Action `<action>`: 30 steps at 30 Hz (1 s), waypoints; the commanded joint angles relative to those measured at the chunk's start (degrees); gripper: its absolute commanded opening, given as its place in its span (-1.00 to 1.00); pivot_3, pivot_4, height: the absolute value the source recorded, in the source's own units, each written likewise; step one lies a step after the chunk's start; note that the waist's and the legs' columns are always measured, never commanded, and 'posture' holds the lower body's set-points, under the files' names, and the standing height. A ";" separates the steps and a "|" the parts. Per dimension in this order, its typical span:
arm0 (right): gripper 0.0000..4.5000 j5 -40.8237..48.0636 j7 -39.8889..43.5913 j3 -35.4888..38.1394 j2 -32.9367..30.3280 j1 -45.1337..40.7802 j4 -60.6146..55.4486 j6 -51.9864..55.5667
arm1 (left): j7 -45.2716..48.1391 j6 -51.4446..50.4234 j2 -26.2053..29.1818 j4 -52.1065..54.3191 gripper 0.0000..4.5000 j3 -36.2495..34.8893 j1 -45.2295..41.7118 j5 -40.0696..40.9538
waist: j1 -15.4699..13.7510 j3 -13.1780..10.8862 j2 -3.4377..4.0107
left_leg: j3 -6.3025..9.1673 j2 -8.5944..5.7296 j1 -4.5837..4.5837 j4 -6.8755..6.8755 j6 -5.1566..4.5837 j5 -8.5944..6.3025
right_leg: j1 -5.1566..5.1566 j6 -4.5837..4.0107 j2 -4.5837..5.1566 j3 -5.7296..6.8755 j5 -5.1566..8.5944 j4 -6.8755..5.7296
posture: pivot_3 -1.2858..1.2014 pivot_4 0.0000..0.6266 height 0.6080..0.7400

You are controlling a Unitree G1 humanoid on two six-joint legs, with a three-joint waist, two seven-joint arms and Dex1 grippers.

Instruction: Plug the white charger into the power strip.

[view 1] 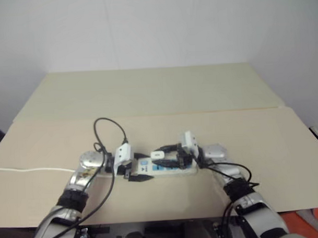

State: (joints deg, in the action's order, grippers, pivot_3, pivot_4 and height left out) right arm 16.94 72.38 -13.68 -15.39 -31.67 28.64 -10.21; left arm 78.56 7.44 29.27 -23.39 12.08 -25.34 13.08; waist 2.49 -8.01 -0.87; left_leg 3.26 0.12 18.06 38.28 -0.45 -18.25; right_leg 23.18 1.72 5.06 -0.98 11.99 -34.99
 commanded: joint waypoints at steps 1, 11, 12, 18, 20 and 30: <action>0.71 -2.12 0.02 -0.32 -0.88 0.84 1.98 2.16 | 1.48 0.66 1.21 -0.24 0.47 0.83 -0.01 -1.56 | 0.00 0.00 0.00 | 0.00 0.00 0.00 0.00 0.00 0.00 | 0.00 0.00 0.00 0.00 0.00 0.00 | 0.03 -0.52 1.00; 0.88 2.19 3.00 5.14 -9.15 0.91 -7.20 6.83 | 0.71 1.03 -0.61 -2.57 0.47 1.30 -1.57 -1.86 | -0.49 -0.04 -0.02 | 0.02 -0.06 0.12 0.01 0.00 0.00 | 0.05 0.01 0.06 0.04 0.00 0.05 | 0.03 -0.52 1.00; 0.88 2.89 3.62 5.97 -10.63 1.21 -8.76 7.68 | 0.69 1.13 -0.81 -2.96 0.47 1.31 -1.85 -1.92 | -0.62 -0.09 0.01 | 0.03 -0.06 0.16 0.01 0.00 0.00 | 0.05 0.01 0.06 0.06 0.00 0.07 | 0.03 -0.52 1.00; 0.89 6.88 6.87 11.67 -20.55 4.44 -16.58 12.95 | 0.73 1.12 -1.47 -3.97 0.79 1.07 -3.39 -2.04 | -1.28 -0.26 0.09 | 0.01 -0.11 0.22 0.01 0.00 0.00 | 0.08 0.04 0.10 0.06 0.02 0.11 | 0.03 -0.52 1.00; 0.89 7.37 6.28 13.13 -22.23 5.34 -17.39 13.67 | 0.75 0.45 -1.63 -2.75 0.99 0.42 -3.53 -1.34 | -1.47 -0.28 0.06 | 0.00 -0.13 0.23 0.02 0.00 0.00 | 0.07 0.06 0.11 0.06 0.02 0.12 | 0.03 -0.52 1.00; 0.89 9.38 3.97 19.61 -26.22 9.62 -20.39 14.95 | 3.77 -6.55 8.14 16.92 0.99 -7.97 1.45 8.36 | -1.37 -1.03 0.09 | -0.02 -0.12 0.34 0.01 0.00 0.00 | 0.20 0.11 0.14 0.03 0.04 0.13 | 0.03 -0.52 1.00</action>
State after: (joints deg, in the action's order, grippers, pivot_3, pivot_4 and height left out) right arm 23.99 76.59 2.78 -40.18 -22.21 10.96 4.30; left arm 81.86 2.99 35.37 -11.28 7.55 -24.65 18.14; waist 1.12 -9.04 -0.78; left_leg 3.25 0.00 18.44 38.27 -0.45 -18.25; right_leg 23.41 1.84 5.21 -0.94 12.04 -34.85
